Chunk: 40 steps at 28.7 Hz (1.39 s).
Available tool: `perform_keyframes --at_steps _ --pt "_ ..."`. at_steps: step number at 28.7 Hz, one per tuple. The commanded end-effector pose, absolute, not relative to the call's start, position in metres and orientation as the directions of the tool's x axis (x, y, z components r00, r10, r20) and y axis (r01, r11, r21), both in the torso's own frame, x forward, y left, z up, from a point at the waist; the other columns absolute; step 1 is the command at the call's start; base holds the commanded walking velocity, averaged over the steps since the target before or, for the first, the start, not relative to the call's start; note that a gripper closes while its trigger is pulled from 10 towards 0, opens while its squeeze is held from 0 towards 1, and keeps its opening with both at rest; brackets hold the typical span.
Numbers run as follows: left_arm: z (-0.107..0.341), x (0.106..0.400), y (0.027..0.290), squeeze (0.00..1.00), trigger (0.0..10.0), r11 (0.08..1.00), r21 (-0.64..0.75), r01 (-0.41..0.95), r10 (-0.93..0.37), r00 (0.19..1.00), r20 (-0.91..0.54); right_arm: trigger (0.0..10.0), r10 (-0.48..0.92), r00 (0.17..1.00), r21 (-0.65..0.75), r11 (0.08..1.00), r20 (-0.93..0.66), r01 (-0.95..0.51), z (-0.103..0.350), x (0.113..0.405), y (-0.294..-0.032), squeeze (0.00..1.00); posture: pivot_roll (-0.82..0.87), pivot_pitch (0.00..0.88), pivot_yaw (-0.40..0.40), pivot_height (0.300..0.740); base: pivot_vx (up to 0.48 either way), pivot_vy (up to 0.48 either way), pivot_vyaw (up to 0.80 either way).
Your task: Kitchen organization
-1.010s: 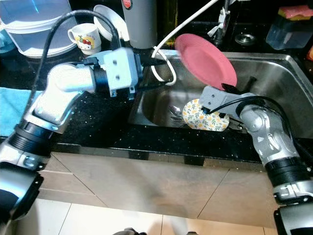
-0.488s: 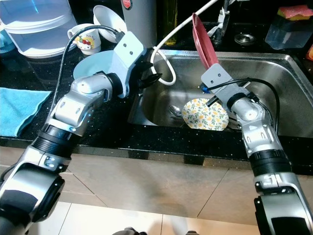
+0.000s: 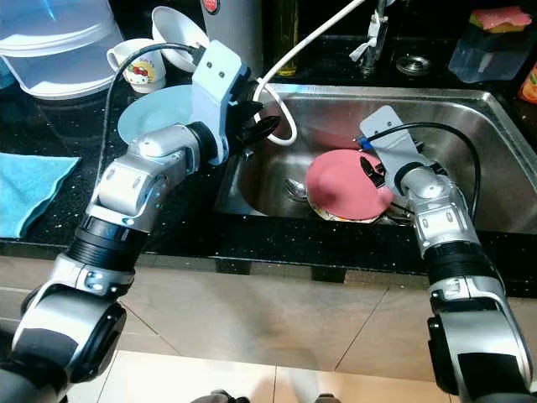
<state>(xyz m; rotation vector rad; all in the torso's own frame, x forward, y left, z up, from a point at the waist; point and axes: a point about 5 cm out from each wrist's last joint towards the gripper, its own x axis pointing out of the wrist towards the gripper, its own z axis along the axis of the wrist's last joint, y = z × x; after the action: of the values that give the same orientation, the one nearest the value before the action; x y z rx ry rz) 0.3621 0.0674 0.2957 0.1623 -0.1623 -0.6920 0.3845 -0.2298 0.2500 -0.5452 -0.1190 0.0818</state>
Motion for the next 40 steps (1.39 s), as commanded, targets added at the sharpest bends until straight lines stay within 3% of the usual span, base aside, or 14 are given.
perform_keyframes --at_steps 1,3,7,15,22,24,40 --pt "0.300 0.359 0.066 0.00 10.0 0.765 0.172 0.621 -0.642 0.757 0.120 10.0 0.108 0.960 -0.453 0.891 0.258 0.022 0.281 0.379 -0.228 0.00 0.03 0.133 0.040 0.740 0.000 0.000 0.00" --pt "0.304 0.360 0.065 0.00 10.0 0.788 0.118 0.604 -0.615 0.777 0.134 10.0 0.046 0.921 -0.278 0.958 0.388 0.069 0.309 0.370 -0.232 0.00 0.03 0.134 0.044 0.740 0.000 0.000 0.00" --pt "0.303 0.359 0.063 0.00 10.0 0.810 0.026 0.586 -0.585 0.804 0.106 10.0 -0.077 0.848 0.039 0.997 0.524 0.066 0.339 0.343 -0.240 0.00 0.03 0.135 0.051 0.740 0.000 0.000 0.00" --pt "0.297 0.352 0.067 0.00 10.0 0.822 0.060 0.567 -0.569 0.820 0.051 10.0 -0.159 0.767 0.334 0.939 0.621 -0.076 0.344 0.301 -0.228 0.00 0.03 0.134 0.064 0.740 0.000 0.000 0.00" --pt "0.297 0.357 0.080 0.00 10.0 0.839 0.247 0.485 -0.512 0.857 0.055 10.0 -0.165 0.766 0.354 0.931 0.621 -0.086 0.339 0.283 -0.211 0.00 0.03 0.121 0.071 0.740 0.000 0.000 0.00" --pt "0.297 0.363 0.085 0.00 10.0 0.850 0.306 0.430 -0.468 0.882 0.062 10.0 -0.130 0.778 0.255 0.966 0.614 -0.040 0.338 0.281 -0.202 0.00 0.03 0.119 0.071 0.740 0.000 0.000 0.00" --pt "0.293 0.356 0.076 0.00 10.0 0.852 0.330 0.406 -0.476 0.864 0.165 10.0 -0.089 0.809 0.151 0.989 0.582 0.000 0.331 0.283 -0.175 0.00 0.00 0.067 0.069 0.740 0.000 0.000 0.00"
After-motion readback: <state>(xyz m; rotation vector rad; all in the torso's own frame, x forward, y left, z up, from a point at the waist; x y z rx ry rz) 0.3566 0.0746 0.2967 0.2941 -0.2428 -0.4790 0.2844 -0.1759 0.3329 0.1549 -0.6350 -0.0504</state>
